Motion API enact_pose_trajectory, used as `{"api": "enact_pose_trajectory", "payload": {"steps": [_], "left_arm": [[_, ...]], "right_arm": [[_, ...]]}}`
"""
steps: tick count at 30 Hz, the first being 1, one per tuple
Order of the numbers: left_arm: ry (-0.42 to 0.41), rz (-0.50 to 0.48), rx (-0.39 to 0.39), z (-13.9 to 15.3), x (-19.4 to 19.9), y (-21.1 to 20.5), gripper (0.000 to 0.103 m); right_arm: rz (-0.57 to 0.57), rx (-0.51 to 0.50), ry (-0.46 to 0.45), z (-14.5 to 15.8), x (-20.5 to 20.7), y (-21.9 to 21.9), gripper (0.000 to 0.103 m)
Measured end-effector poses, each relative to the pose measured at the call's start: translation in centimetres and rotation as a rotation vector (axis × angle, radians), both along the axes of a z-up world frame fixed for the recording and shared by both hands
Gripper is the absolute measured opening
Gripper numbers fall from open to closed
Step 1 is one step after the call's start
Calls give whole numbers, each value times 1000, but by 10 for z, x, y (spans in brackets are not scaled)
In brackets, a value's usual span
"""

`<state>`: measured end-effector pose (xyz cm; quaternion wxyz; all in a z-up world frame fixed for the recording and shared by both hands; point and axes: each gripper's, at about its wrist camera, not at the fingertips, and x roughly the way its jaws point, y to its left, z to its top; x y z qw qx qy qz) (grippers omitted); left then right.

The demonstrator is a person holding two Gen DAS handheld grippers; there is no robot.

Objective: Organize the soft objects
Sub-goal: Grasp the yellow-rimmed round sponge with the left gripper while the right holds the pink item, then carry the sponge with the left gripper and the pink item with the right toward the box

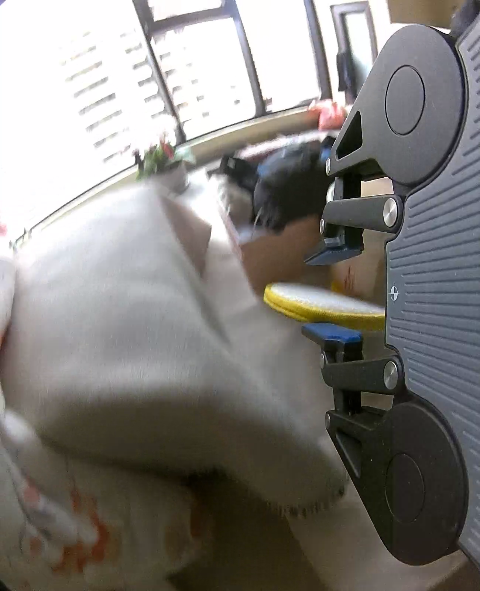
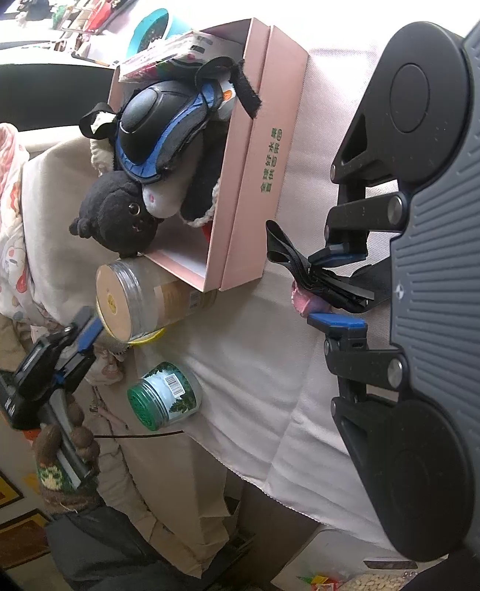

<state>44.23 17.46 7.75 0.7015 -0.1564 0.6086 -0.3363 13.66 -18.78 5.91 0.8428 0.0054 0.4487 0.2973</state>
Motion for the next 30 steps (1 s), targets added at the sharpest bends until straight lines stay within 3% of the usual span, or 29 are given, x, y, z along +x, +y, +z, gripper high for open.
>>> {"api": "enact_pose_trajectory", "payload": {"steps": [2, 7, 10, 14, 18, 21, 27, 30], "left_arm": [[1, -23, -6, -1, 0, -8, 32], [58, -66, 138, -22, 3, -42, 31], [42, -39, 170, -27, 4, -52, 19], [2, 0, 244, -24, -10, -56, 19], [-23, 147, 237, -22, -38, -37, 18], [-102, 238, 236, -11, -65, -29, 18], [-221, 349, 167, 23, -115, 2, 18], [-300, 366, 172, 40, -144, 7, 18]], "right_arm": [[-4, 8, 5, -1, 1, 0, 26], [3, 21, -7, 3, -3, 1, 26], [-1, 19, -21, 6, -5, 1, 26], [-17, 8, -28, 7, -7, -3, 26], [-42, -2, -19, 7, -7, -4, 26], [-46, -5, -22, 12, -9, -1, 26], [-7, -46, -39, 33, -14, 20, 26], [22, -53, -20, 38, -12, 37, 26]]}}
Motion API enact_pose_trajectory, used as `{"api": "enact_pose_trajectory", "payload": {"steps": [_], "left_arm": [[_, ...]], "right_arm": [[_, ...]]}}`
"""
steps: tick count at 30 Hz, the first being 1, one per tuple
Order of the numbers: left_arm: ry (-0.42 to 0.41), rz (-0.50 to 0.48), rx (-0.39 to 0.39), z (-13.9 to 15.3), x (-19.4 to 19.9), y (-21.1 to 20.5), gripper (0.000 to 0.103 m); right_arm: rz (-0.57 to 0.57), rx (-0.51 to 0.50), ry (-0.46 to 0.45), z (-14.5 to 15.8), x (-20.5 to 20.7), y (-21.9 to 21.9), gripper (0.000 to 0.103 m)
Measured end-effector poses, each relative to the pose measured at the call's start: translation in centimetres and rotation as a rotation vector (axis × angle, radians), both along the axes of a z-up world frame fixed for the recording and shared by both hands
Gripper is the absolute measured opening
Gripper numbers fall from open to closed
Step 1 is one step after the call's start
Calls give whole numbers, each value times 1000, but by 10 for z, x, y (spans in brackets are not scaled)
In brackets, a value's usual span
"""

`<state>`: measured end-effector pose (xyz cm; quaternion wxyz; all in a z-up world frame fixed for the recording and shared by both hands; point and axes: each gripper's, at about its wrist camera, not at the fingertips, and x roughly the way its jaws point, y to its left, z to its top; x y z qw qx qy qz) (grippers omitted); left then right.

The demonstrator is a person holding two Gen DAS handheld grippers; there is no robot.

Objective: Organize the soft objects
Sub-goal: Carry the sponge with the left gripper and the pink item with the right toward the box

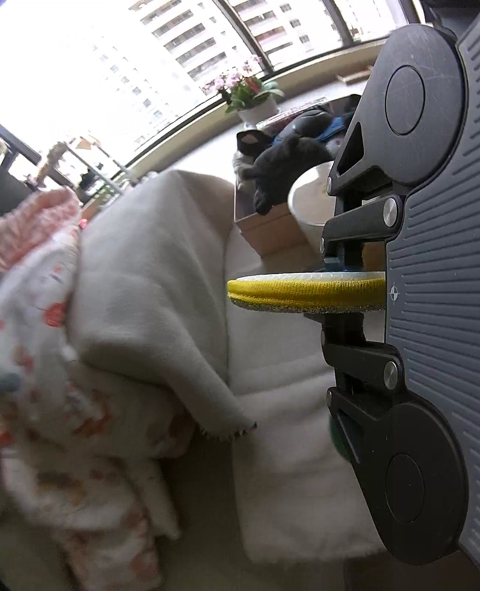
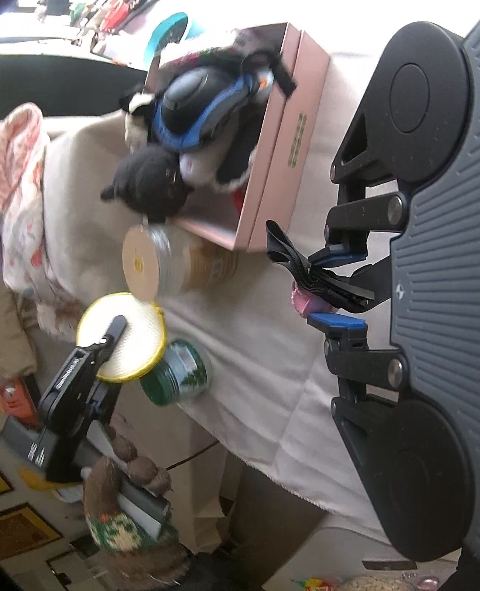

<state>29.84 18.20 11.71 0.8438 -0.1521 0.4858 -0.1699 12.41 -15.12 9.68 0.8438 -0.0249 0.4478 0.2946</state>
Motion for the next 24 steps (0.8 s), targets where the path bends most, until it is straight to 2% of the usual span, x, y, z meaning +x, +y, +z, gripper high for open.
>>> {"api": "enact_pose_trajectory", "payload": {"steps": [3, 7, 11, 13, 18, 24], "left_arm": [[-58, -9, 24, -1, -27, -23, 18], [-100, -25, 5, 5, -72, -28, 18], [-147, -60, 88, 9, -131, -48, 18], [-141, -83, 93, 1, -153, -63, 18], [-93, -156, 46, -16, -198, -109, 18], [-129, -265, 38, -2, -218, -169, 19]], "right_arm": [[32, -17, 5, 3, -5, 18, 26], [78, -51, -13, 11, -21, 29, 26], [81, -85, -39, 19, -38, 24, 26], [72, -91, -45, 20, -46, 19, 26], [43, -108, -91, 32, -65, -8, 26], [-47, -139, -184, 53, -75, -51, 26]]}}
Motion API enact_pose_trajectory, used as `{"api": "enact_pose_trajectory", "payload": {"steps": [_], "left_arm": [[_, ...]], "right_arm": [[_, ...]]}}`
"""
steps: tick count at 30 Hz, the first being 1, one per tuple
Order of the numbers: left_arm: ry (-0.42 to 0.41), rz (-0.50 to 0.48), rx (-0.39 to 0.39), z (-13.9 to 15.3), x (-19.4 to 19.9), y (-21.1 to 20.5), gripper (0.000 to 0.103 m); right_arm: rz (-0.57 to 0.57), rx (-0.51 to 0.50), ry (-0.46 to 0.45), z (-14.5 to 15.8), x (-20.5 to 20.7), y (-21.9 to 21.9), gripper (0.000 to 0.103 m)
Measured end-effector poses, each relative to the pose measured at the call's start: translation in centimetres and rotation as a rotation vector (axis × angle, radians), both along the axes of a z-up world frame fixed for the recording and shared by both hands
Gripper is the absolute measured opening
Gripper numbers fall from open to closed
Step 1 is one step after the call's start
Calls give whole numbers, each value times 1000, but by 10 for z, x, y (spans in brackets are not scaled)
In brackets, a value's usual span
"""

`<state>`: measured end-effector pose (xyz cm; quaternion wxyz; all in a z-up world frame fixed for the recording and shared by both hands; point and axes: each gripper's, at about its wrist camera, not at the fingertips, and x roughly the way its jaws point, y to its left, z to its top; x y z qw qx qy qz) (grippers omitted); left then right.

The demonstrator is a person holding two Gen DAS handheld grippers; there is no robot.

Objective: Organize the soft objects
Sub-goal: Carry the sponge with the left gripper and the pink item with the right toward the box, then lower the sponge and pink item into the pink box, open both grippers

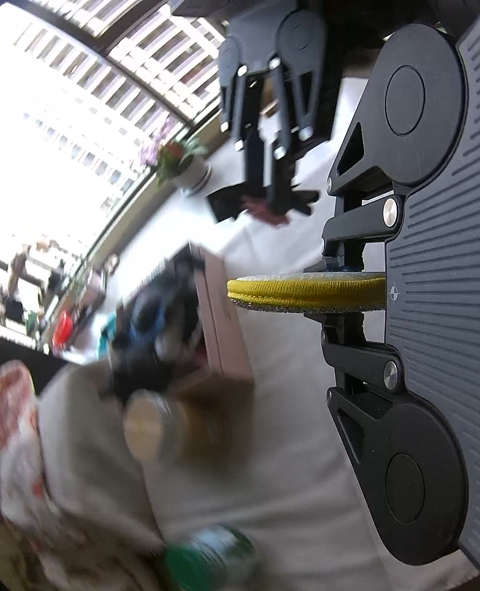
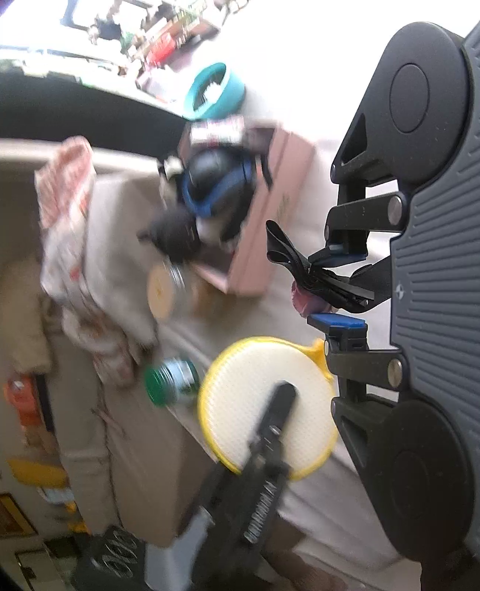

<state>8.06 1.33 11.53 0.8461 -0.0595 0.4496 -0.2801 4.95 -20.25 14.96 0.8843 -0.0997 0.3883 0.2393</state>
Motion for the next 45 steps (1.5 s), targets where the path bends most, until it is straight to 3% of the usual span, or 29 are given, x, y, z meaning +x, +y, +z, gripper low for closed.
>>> {"api": "enact_pose_trajectory", "payload": {"steps": [7, 15, 19, 21, 22, 24, 26, 30, 34, 39, 41, 45], "left_arm": [[-42, -57, -81, 14, 18, -45, 19], [-76, 100, -343, 10, 119, -43, 18], [35, 154, -503, -21, 175, -44, 21], [72, 186, -464, -40, 192, -48, 27], [66, 200, -413, -45, 197, -48, 35], [14, 230, -321, -48, 197, -46, 34], [-38, 253, -278, -45, 192, -38, 32], [-89, 276, -274, -27, 178, -25, 32], [-191, 298, -263, -7, 163, -14, 32], [-211, 305, -280, 6, 153, -10, 32], [-188, 262, -300, 9, 150, -14, 32], [-127, 164, -297, -5, 149, -38, 32]], "right_arm": [[-114, 37, -100, 19, 11, -55, 26], [-170, 126, -120, 10, 41, -86, 26], [-192, 156, -72, -11, 57, -87, 26], [-204, 163, -52, -21, 63, -89, 26], [-213, 162, -47, -24, 66, -90, 26], [-230, 150, -47, -30, 67, -91, 26], [-238, 145, -48, -34, 69, -92, 26], [-234, 188, -50, -33, 81, -91, 26], [-204, 212, -120, -17, 101, -79, 26], [-193, 113, -162, -4, 156, -52, 26], [-200, 87, -155, -3, 186, -44, 26], [-221, 86, -38, -14, 249, -42, 26]]}}
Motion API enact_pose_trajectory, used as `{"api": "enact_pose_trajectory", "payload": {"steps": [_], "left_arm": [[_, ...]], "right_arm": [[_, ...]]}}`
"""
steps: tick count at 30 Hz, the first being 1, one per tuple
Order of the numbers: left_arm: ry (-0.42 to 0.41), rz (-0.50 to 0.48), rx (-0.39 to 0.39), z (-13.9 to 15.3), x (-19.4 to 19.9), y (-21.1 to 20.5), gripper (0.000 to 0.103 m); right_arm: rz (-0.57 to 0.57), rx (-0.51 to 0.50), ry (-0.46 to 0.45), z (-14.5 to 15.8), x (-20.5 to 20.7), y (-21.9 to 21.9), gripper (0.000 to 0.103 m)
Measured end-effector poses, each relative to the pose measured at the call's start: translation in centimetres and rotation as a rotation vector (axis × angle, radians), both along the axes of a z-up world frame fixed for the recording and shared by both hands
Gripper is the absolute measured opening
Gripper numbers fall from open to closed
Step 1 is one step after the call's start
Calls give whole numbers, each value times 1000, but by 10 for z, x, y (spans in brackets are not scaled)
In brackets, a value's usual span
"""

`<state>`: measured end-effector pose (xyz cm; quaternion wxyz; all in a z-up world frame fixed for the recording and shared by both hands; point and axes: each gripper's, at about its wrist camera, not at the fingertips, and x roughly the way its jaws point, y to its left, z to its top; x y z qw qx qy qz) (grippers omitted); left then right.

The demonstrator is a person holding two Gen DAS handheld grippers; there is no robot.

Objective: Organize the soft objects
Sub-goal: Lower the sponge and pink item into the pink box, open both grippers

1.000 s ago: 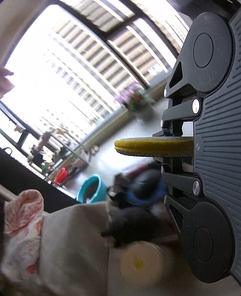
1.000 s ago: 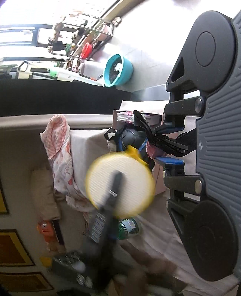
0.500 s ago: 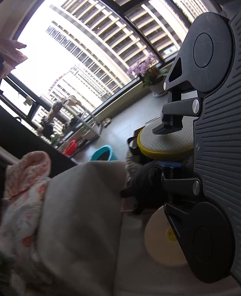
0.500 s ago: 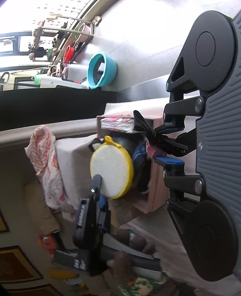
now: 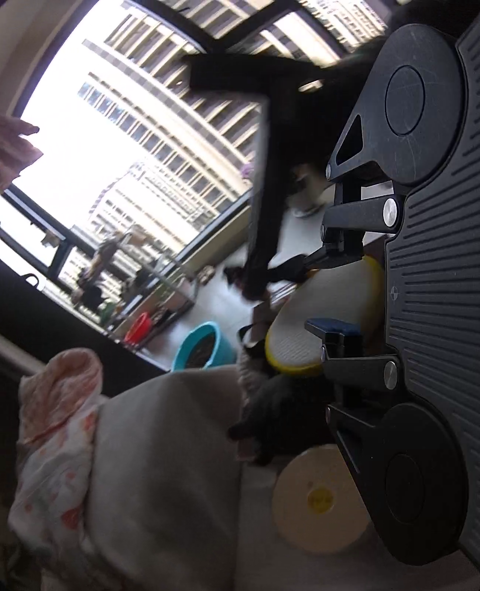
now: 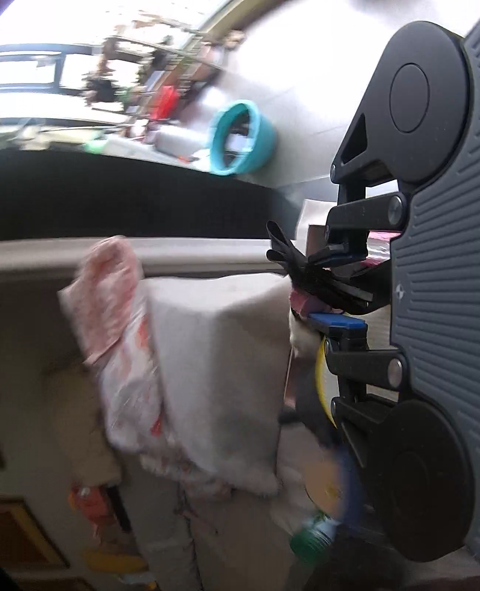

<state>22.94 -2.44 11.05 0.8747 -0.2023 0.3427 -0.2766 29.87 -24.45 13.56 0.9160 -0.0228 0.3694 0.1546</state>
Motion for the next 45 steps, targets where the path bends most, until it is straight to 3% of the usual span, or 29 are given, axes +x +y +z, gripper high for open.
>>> {"api": "enact_pose_trajectory", "payload": {"steps": [3, 5, 11, 14, 19, 22, 24, 28, 31, 33, 39, 42, 45], "left_arm": [[4, -20, 57, -11, 6, -19, 31], [16, -8, 86, -18, 11, -26, 27], [-13, -2, 143, -18, 10, -30, 24], [-18, -5, 131, -19, 11, -26, 24], [-11, 18, 110, -20, 13, -21, 23], [-41, 62, 155, -15, 7, -20, 23], [-49, 97, 175, -14, 5, -16, 24], [-32, 149, 129, -11, 0, -3, 24], [-36, 178, 112, -8, -12, 7, 24], [-38, 189, 123, -6, -22, 16, 24], [-62, 217, 192, -10, -69, 37, 24], [-69, 220, 321, -26, -104, 43, 25], [-33, 271, 450, -48, -141, 51, 25]], "right_arm": [[-21, 86, 170, -21, 38, -3, 24], [-34, 128, 228, -34, 46, -1, 23], [-16, 128, 189, -37, 41, -1, 27], [-32, 231, 168, -27, 37, -17, 40], [-25, 267, 103, -13, 18, -26, 41], [-45, 272, 95, -15, 9, -31, 41], [-59, 313, 120, -21, 4, -38, 41], [-88, 460, 238, -49, 6, -45, 41], [-127, 535, 240, -57, 3, -49, 44], [-119, 532, 225, -54, 1, -48, 44], [-179, 380, 69, -29, -35, -51, 44], [-186, 320, -19, -18, -74, -45, 50], [-162, 192, -100, -18, -125, -25, 61]]}}
